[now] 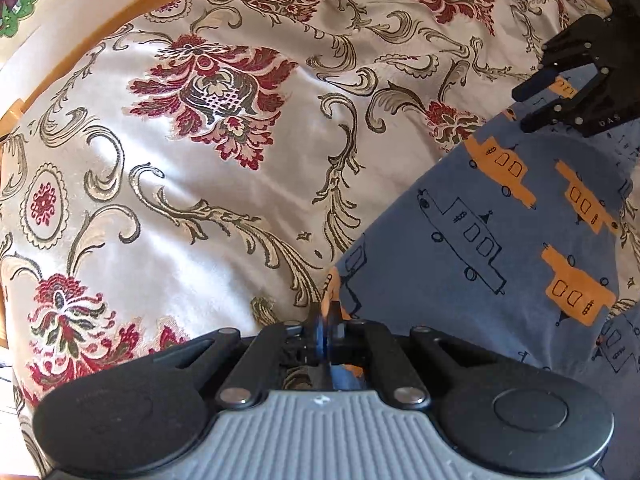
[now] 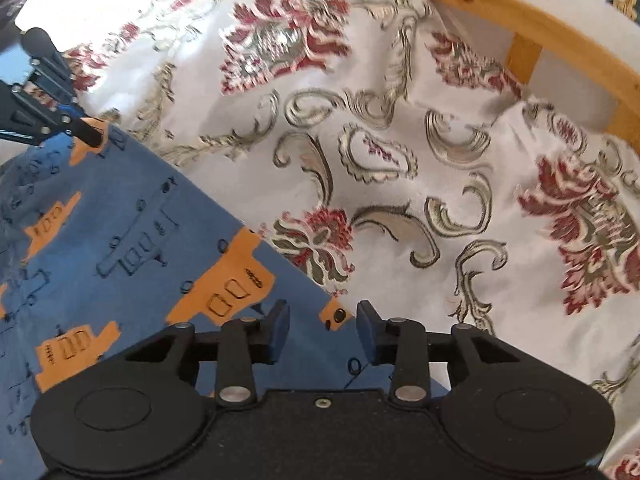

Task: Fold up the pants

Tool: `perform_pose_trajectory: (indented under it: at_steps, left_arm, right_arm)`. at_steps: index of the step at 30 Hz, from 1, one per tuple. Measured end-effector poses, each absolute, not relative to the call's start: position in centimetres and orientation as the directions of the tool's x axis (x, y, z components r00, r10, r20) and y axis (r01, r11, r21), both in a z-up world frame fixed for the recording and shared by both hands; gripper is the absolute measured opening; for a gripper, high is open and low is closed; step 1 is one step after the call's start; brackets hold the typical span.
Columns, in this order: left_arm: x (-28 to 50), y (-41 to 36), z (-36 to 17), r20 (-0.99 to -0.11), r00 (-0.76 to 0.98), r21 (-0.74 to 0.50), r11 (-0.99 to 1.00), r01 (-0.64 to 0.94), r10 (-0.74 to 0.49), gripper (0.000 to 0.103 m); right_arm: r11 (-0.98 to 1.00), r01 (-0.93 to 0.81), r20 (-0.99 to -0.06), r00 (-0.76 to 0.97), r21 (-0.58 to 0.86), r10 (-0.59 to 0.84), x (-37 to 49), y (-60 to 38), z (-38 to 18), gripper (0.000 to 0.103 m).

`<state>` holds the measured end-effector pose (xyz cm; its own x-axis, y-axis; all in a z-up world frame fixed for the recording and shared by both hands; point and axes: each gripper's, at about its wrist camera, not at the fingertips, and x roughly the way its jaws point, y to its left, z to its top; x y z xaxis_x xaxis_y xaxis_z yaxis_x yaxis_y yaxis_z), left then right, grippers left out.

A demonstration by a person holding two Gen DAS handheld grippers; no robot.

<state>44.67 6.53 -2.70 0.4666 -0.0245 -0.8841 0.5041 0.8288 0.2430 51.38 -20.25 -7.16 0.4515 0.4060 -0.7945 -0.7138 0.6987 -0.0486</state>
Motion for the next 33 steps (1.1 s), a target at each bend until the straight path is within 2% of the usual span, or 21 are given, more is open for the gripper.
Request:
perform_pose_trajectory:
  at_steps: [2, 4, 6, 9, 11, 12, 13, 18, 24, 33]
  left_arm:
    - [45.0, 6.5, -3.2, -0.887, 0.461, 0.246, 0.822, 0.513, -0.023, 0.002]
    - [45.3, 6.6, -3.4, -0.892, 0.452, 0.237, 0.822, 0.518, -0.028, 0.002]
    - [45.5, 6.9, -3.5, -0.896, 0.443, 0.221, 0.825, 0.52, -0.039, 0.002]
    - [45.6, 7.1, -3.5, -0.896, 0.442, 0.213, 0.822, 0.529, -0.052, 0.002]
    - [45.6, 7.2, -3.4, -0.894, 0.445, 0.21, 0.823, 0.528, -0.058, 0.002]
    - [45.6, 7.2, -3.3, -0.892, 0.448, 0.208, 0.825, 0.526, -0.06, 0.002]
    - [45.5, 7.2, -3.2, -0.89, 0.452, 0.207, 0.828, 0.521, -0.061, 0.002]
    - [44.8, 7.1, -2.6, -0.878, 0.476, 0.218, 0.839, 0.499, -0.055, 0.002]
    - [42.5, 6.9, -1.2, -0.842, 0.536, 0.23, 0.853, 0.468, -0.067, 0.002]
    - [37.2, 6.6, 1.0, -0.767, 0.634, 0.27, 0.845, 0.461, -0.101, 0.002]
  right_arm:
    - [0.7, -0.712, -0.815, 0.434, -0.049, 0.385, 52.3, -19.9, -7.9, 0.043]
    - [0.704, -0.709, -0.829, 0.414, -0.035, 0.376, 53.1, -19.8, -8.5, 0.053]
    - [0.707, -0.707, -0.84, 0.387, -0.005, 0.381, 53.9, -20.0, -8.8, 0.057]
    - [0.705, -0.708, -0.854, 0.349, 0.03, 0.387, 54.3, -20.1, -9.1, 0.058]
    - [0.681, -0.732, -0.855, 0.341, 0.019, 0.391, 54.0, -19.8, -9.2, 0.037]
    - [0.671, -0.742, -0.855, 0.34, 0.012, 0.391, 53.8, -19.5, -9.1, 0.013]
    - [0.658, -0.753, -0.857, 0.341, -0.002, 0.387, 53.5, -19.2, -9.1, 0.002]
    - [0.646, -0.758, -0.832, 0.414, -0.089, 0.371, 51.2, -19.0, -8.2, 0.0]
    - [0.699, -0.681, -0.723, 0.595, -0.221, 0.351, 45.7, -20.4, -5.4, 0.0]
    - [0.704, -0.621, -0.619, 0.714, -0.345, 0.327, 34.3, -21.4, -2.9, 0.0]
